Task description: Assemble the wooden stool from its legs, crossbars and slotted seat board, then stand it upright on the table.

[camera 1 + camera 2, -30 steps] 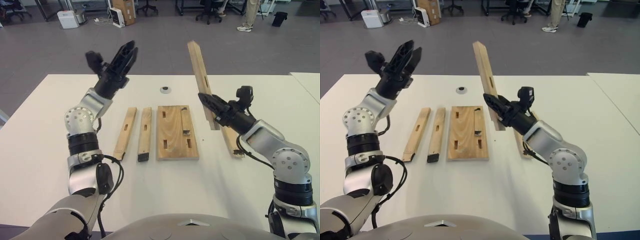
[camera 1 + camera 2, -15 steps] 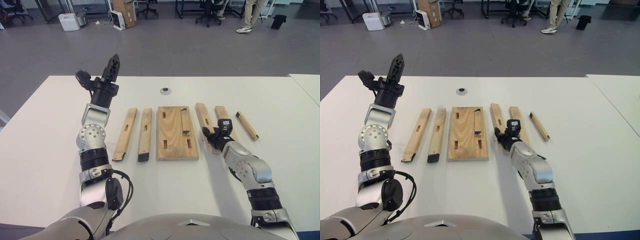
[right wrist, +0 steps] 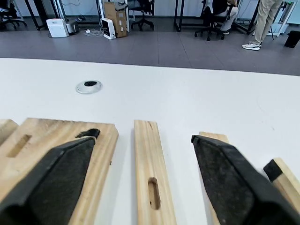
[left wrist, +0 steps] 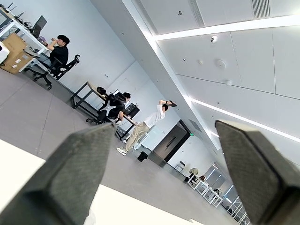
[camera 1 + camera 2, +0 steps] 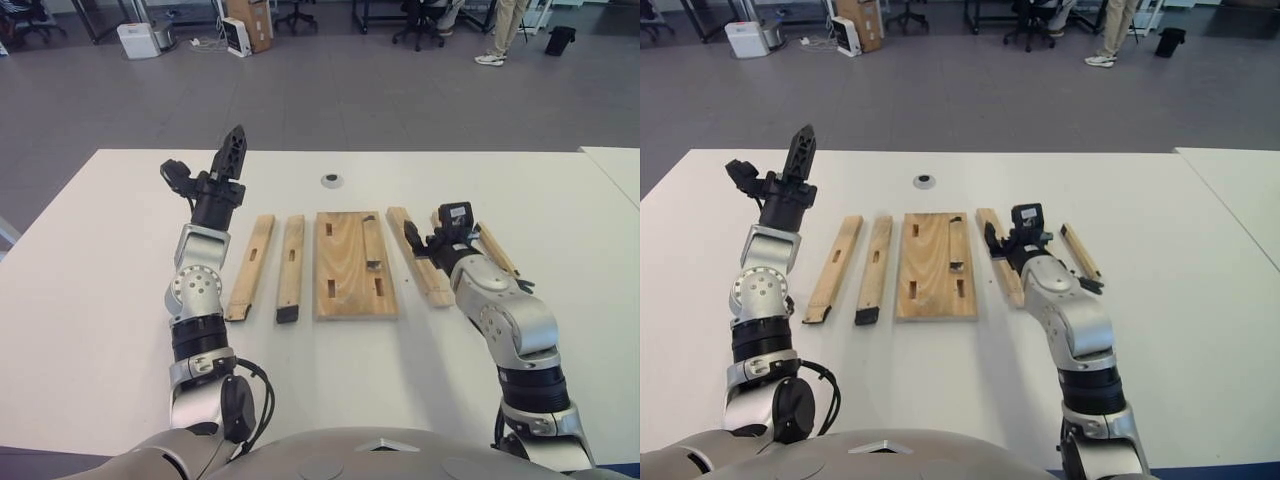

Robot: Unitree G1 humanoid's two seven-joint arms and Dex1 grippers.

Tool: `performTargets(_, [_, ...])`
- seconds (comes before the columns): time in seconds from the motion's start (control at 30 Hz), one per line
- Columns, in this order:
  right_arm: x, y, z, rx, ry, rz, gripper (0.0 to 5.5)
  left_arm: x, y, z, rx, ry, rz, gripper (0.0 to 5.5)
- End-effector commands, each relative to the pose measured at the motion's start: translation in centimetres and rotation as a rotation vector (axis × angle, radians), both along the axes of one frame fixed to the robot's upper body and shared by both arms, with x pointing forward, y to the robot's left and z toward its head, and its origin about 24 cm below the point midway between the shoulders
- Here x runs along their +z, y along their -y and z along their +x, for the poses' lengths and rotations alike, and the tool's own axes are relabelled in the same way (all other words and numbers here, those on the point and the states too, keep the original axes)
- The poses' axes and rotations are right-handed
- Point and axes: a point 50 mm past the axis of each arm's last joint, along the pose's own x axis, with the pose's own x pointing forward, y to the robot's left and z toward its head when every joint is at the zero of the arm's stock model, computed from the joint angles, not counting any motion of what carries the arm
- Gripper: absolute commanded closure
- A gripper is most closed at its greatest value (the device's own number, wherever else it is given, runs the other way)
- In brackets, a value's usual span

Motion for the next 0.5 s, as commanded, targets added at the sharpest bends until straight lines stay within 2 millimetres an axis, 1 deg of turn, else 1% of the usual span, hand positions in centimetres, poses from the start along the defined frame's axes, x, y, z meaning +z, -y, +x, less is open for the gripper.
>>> performTargets(0.03, [-0.6, -1.5, 0.2, 0.067, -0.048, 0.021, 1.66, 0.0, 0.4, 0.0, 0.003, -0.006, 0.001, 1.57])
performTargets(0.33, [-3.9, -3.8, -1.3, 0.178, -0.190, 0.018, 1.66, -0.3, 0.9, -0.1, -0.004, -0.013, -0.001, 1.57])
performTargets(0.5, [-4.3, -4.9, -1.8, 0.230, -0.199, 0.021, 1.66, -0.5, 1.4, -0.1, -0.019, -0.016, -0.001, 1.57])
